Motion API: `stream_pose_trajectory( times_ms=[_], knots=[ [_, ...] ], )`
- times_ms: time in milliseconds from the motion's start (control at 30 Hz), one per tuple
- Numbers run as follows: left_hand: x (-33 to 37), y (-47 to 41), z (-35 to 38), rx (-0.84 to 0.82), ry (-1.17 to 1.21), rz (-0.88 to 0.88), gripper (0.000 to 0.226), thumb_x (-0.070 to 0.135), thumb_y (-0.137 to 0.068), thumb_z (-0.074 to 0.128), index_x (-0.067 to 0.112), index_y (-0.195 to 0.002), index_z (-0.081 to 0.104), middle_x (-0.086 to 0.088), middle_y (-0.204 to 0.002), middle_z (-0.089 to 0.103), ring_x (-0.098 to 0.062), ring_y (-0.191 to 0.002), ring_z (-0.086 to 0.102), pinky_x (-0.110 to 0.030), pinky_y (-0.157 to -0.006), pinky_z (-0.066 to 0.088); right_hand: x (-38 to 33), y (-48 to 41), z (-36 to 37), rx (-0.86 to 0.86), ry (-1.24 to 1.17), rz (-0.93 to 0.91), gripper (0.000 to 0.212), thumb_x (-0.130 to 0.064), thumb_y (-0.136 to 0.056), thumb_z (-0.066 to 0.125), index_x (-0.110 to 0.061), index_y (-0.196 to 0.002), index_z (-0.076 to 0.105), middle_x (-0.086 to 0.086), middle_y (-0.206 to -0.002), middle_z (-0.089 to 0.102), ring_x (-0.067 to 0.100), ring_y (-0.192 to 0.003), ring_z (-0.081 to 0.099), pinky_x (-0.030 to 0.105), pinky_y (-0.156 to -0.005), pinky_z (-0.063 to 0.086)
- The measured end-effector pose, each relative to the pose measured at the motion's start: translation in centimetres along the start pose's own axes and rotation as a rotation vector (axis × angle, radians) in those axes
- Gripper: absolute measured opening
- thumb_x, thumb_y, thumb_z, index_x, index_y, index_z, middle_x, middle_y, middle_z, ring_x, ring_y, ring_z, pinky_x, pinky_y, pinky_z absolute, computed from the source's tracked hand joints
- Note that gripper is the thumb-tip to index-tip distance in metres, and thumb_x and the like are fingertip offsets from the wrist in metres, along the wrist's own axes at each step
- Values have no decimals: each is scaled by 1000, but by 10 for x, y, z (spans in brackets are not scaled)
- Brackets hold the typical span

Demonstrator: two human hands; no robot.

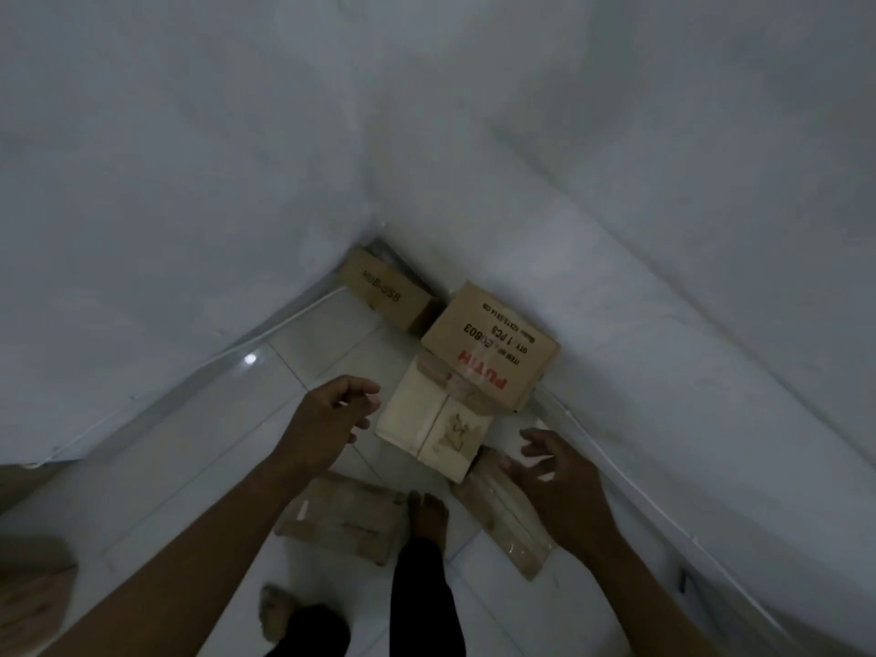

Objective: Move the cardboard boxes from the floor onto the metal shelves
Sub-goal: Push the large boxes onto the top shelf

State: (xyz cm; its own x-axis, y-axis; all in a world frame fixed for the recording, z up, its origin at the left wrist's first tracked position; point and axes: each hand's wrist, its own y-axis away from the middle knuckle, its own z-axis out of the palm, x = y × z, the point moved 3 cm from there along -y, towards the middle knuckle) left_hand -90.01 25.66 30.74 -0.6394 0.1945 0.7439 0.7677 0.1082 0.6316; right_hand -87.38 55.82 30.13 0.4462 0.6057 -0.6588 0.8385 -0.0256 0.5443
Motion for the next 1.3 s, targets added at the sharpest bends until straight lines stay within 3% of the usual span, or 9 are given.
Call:
stream_pose_trajectory(
  times_ms=[100,267,400,467,633,767,867,1100,1300],
  knots=[
    [-56,-62,33,-23,-2,-109,14,22,-95,65,22,-108,66,-17,-116,64,-22,-94,63,-32,-73,48,55,-60,30,9,-69,115,75,-60,-76,76,-28,-140,53,-11,-122,61,2,-96,61,18,-70,46],
    [-85,-154,76,-48,71,-61,85,56,-76,75,31,-149,39,3,-149,43,-17,-130,46,-36,-105,39,100,-137,57,176,-439,146,95,-61,-69,74,-30,-151,38,-7,-143,51,12,-113,62,41,-90,57],
    [-61,-189,105,-131,210,86,39,40,-88,69,49,-121,51,34,-113,66,16,-103,59,-5,-79,47,86,-169,69,163,-665,14,82,-41,-79,82,-19,-148,42,-3,-134,63,16,-116,66,32,-88,59],
    [-47,-180,108,-127,284,98,39,35,-82,73,45,-115,54,27,-104,70,10,-101,62,-1,-67,46,73,-163,66,187,-702,10,87,-43,-71,82,-18,-145,44,-1,-131,65,15,-116,66,33,-89,59],
    [-13,-112,60,87,409,160,54,38,-72,84,35,-117,55,-1,-124,60,-21,-121,58,-33,-97,54,18,-107,42,174,-710,105,100,-58,-76,77,-39,-157,22,-2,-115,67,17,-102,72,37,-74,62],
    [19,-22,-15,204,409,237,58,45,-66,77,23,-115,54,-17,-126,57,-35,-116,60,-51,-93,56,-59,-52,33,4,-601,38,57,-68,-66,73,-41,-115,62,-6,-102,73,17,-88,75,39,-66,63],
    [29,56,-80,348,403,274,56,44,-67,77,19,-112,55,-21,-122,58,-41,-108,61,-47,-77,60,-128,-16,48,-161,-476,-73,52,-64,-62,77,-26,-93,62,-2,-91,75,17,-85,74,41,-66,62],
    [9,259,-229,741,523,386,47,30,-76,76,17,-118,60,-9,-126,60,-17,-106,64,-22,-71,55,-306,89,137,-670,-54,-407,69,-68,-57,82,-19,-102,65,0,-97,76,20,-86,75,44,-71,64],
    [-41,431,-311,1132,375,545,58,40,-76,73,17,-127,60,5,-152,44,-8,-144,37,-38,-111,43,-432,259,280,-1164,42,-766,97,-54,-58,95,-37,-141,49,-4,-130,68,22,-117,67,53,-96,54]
  ],
)
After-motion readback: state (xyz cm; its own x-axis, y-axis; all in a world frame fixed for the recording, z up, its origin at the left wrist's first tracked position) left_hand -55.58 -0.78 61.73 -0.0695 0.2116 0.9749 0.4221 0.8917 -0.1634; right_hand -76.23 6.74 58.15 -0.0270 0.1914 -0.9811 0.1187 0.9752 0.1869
